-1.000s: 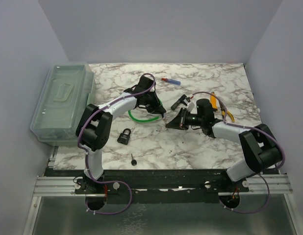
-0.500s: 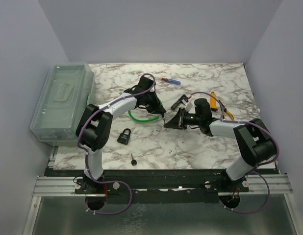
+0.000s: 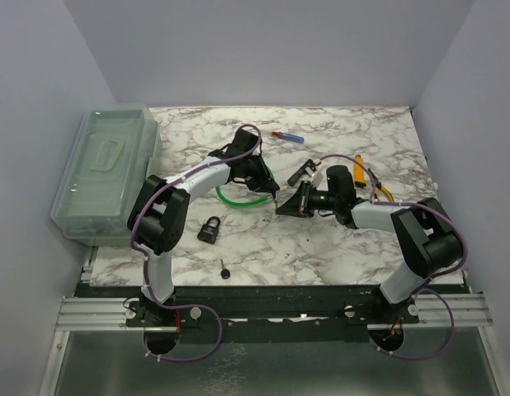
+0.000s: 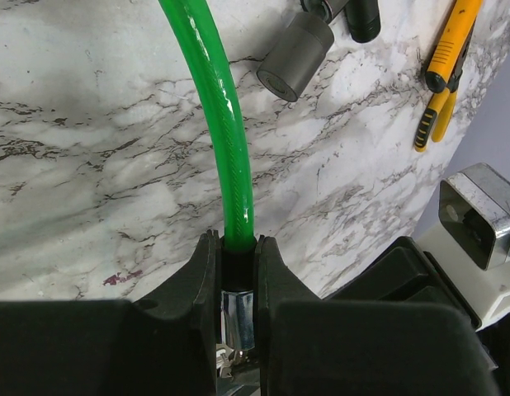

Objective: Unlock with the key

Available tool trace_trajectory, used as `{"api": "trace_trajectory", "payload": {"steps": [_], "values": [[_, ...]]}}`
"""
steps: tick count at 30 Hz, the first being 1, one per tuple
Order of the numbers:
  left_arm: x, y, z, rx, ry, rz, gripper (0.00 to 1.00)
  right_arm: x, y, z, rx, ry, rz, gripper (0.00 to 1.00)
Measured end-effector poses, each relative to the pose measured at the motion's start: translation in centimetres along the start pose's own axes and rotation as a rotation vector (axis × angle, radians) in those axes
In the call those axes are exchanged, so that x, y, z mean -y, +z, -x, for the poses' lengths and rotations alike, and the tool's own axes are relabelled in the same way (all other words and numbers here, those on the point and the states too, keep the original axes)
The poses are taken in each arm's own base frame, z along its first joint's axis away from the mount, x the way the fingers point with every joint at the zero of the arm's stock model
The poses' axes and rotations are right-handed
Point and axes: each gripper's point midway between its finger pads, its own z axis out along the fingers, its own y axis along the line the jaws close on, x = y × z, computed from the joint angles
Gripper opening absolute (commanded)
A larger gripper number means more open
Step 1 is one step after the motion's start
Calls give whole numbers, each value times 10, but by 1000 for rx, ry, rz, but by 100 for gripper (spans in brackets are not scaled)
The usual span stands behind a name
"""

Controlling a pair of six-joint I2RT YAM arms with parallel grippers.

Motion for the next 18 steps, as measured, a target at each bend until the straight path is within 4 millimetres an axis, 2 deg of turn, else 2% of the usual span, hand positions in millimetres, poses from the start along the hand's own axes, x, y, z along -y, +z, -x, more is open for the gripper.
{"api": "trace_trajectory", "payload": {"steps": [18], "values": [[0,0,0,0,1,0,0,3,1,-1,-3,6,-6,0]]}}
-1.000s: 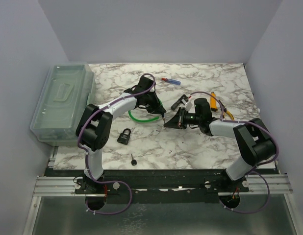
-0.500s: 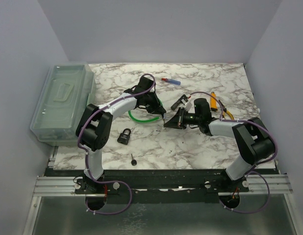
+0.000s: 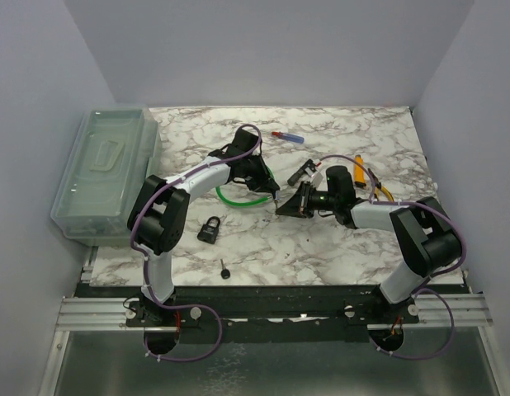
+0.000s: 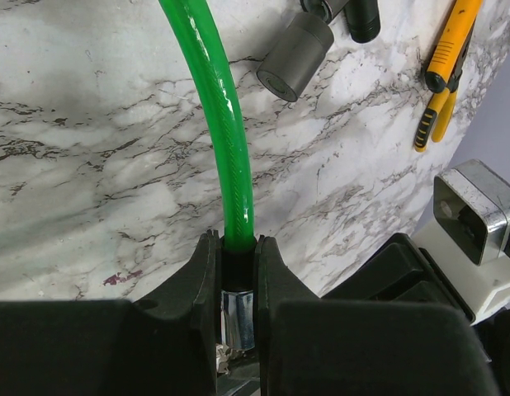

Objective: Unlock with the key

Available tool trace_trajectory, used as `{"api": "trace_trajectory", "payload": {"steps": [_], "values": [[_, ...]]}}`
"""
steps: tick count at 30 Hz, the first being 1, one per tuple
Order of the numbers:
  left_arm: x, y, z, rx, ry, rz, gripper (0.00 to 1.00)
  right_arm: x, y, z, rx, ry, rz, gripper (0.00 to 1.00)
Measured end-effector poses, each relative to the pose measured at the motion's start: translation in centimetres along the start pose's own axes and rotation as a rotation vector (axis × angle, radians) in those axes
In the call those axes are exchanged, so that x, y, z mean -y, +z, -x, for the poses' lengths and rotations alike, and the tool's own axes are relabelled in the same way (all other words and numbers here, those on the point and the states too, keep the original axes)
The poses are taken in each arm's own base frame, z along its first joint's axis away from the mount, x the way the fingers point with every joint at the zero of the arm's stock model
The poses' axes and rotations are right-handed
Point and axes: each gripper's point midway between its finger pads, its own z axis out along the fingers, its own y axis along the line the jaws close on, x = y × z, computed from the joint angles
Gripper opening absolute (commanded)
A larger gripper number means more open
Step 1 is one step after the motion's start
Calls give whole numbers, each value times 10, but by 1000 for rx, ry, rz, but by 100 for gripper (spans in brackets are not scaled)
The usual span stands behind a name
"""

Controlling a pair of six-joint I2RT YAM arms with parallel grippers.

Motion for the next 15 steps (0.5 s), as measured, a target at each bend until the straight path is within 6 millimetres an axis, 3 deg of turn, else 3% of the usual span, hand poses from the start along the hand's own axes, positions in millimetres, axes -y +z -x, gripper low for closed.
{"api": "trace_trajectory", "payload": {"steps": [15], "values": [[4,-5,1,8,5,-10,0,3,1,1,7,3,-11,0]]}}
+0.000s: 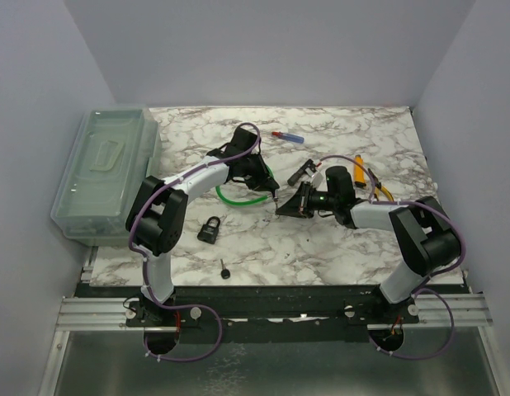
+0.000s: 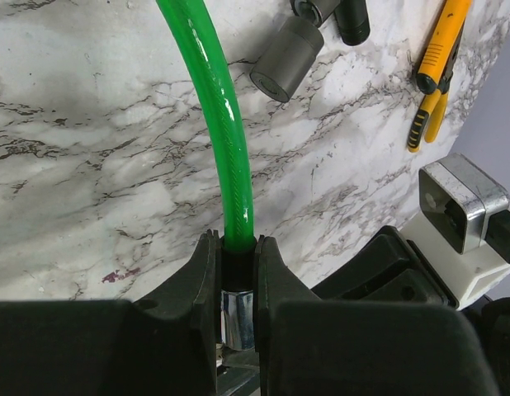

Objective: Unlock with the key

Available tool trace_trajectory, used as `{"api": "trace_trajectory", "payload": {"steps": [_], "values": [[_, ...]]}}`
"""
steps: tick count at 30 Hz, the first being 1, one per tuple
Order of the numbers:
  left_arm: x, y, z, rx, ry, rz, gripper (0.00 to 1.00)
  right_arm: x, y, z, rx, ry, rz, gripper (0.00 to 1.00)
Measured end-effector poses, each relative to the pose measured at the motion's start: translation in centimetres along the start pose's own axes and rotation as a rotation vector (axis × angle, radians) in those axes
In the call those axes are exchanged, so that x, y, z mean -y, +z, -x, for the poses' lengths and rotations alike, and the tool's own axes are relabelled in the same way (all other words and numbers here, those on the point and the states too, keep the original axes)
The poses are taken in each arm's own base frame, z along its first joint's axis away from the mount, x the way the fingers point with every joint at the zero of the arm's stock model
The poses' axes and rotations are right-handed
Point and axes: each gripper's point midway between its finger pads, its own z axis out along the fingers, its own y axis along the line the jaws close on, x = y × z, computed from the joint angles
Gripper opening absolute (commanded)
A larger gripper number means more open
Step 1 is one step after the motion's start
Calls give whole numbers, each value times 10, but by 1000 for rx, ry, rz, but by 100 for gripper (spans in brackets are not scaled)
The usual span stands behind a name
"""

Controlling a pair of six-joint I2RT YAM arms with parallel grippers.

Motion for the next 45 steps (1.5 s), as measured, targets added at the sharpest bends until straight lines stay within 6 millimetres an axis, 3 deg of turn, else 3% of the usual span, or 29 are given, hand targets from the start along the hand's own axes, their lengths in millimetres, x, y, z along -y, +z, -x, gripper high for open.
{"api": "trace_trajectory", "payload": {"steps": [21,45], "values": [[-1,0,-1,-1,-1,2,0,5,-1,-3,-12,-1,-21,0],[0,2,-2,-1,6,-4,0,-2,-1,3,-4,-31,-23,0]]}}
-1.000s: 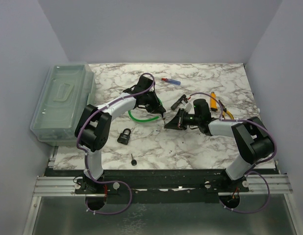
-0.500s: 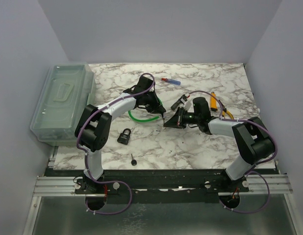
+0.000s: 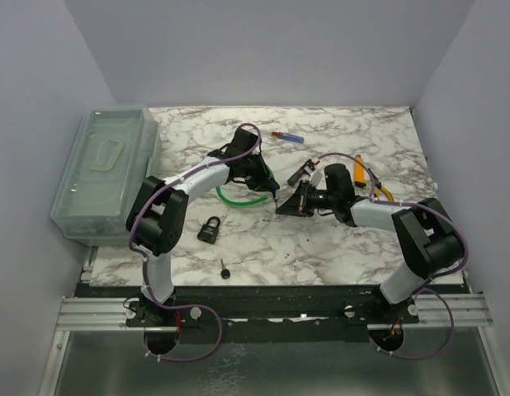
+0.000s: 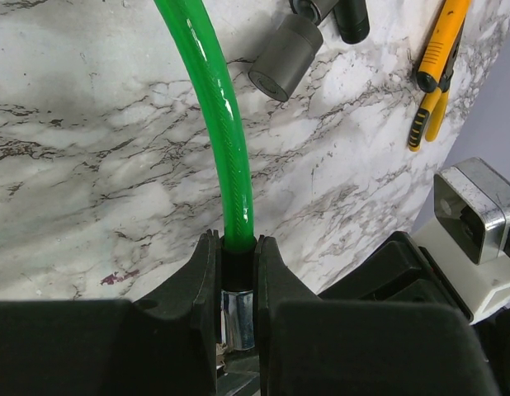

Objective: Unlock with the key

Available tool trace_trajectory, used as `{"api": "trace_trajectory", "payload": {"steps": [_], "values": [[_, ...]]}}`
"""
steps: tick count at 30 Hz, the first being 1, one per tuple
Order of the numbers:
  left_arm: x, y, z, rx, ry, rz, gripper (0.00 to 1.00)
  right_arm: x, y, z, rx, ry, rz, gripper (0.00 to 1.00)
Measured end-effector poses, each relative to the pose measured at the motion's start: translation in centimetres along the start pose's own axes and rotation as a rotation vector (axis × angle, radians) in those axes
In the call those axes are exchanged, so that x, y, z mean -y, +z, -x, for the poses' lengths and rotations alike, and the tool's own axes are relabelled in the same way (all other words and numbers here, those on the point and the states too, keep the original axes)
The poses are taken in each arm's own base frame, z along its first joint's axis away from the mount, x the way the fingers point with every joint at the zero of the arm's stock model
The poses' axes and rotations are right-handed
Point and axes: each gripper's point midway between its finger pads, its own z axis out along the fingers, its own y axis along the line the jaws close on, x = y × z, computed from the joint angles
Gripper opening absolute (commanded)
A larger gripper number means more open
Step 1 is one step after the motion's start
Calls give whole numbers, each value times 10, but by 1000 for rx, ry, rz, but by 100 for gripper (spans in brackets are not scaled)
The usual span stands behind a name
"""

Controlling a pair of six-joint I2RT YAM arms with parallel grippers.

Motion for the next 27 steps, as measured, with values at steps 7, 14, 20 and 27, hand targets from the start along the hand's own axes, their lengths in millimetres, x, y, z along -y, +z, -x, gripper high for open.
{"api": "trace_trajectory", "payload": {"steps": [7,14,20,27], "values": [[0,0,0,0,1,-1,0,2,-1,2,15,-13,-20,0],[0,1,-2,-2,5,-1,0,3,-2,3,21,-11,-31,0],[1,1,-2,0,6,-3,0,2,-2,4,22,-11,-31,0],[2,1,-1,2,11,-7,0,0,-2,5,21,-7,-31,0]]}}
